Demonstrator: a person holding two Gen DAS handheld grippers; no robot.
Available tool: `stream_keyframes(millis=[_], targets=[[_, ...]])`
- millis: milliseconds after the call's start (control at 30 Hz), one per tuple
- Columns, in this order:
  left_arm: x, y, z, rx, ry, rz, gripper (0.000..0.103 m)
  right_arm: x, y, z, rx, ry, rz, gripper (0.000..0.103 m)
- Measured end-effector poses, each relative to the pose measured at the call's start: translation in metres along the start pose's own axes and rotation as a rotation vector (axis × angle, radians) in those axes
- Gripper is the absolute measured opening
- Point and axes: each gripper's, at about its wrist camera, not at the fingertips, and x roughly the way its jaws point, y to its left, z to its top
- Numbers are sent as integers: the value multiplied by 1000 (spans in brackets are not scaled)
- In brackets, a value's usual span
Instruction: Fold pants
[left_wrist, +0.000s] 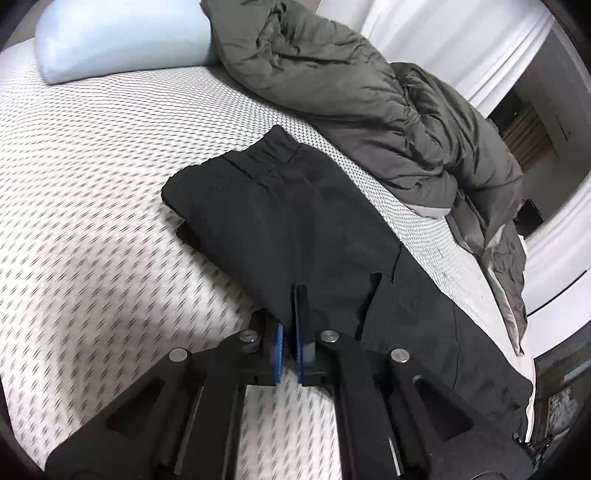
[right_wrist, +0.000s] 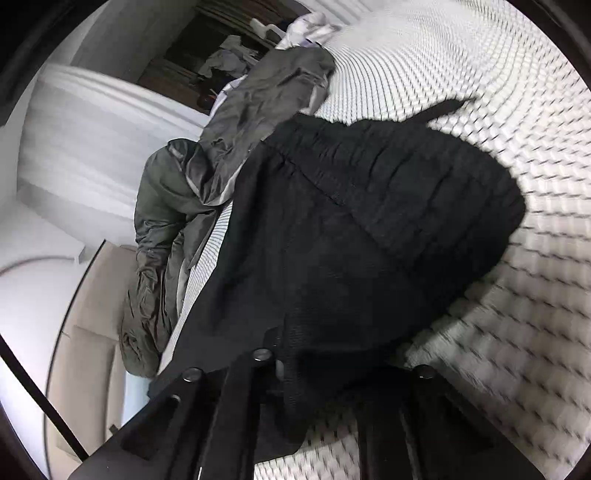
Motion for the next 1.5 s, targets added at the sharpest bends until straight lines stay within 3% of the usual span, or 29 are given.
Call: stream_keyframes(millis=[300, 433, 500, 600, 667, 733, 800, 867, 1033, 1200, 1500], targets=[[-102, 58, -65, 47, -25, -40, 2, -90, 5, -53, -97, -19, -124, 4], [-114, 78, -84, 83, -4, -28, 6, -101, 6, -66, -105, -19, -164, 4], [-117, 80, -90, 97, -10, -4, 11, -97, 8, -71, -120, -3, -211, 11], [-130, 77, -98, 131, -16, 23, 32, -96, 9, -75, -97, -11, -266, 37], [-147, 68, -106, 175, -48, 43, 68, -102, 14, -79, -116, -55, -326, 50], [-159, 55, -111, 237, -76, 65, 83, -110, 20, -81, -150, -107, -406, 63], [-169, 40, -116, 307, -90, 67, 91, -118, 28, -83, -183, -161, -491, 79], [-174, 28, -117, 339, -92, 51, 103, -123, 37, -84, -224, -201, -543, 84], [-186, -1, -122, 412, -98, -13, 102, -132, 72, -87, -362, -268, -587, 90], [-176, -42, -129, 480, -62, -78, 102, -123, 107, -95, -493, -278, -529, 94], [-139, -114, -184, 623, 74, -184, 102, -63, 148, -126, -709, -115, -402, 95]])
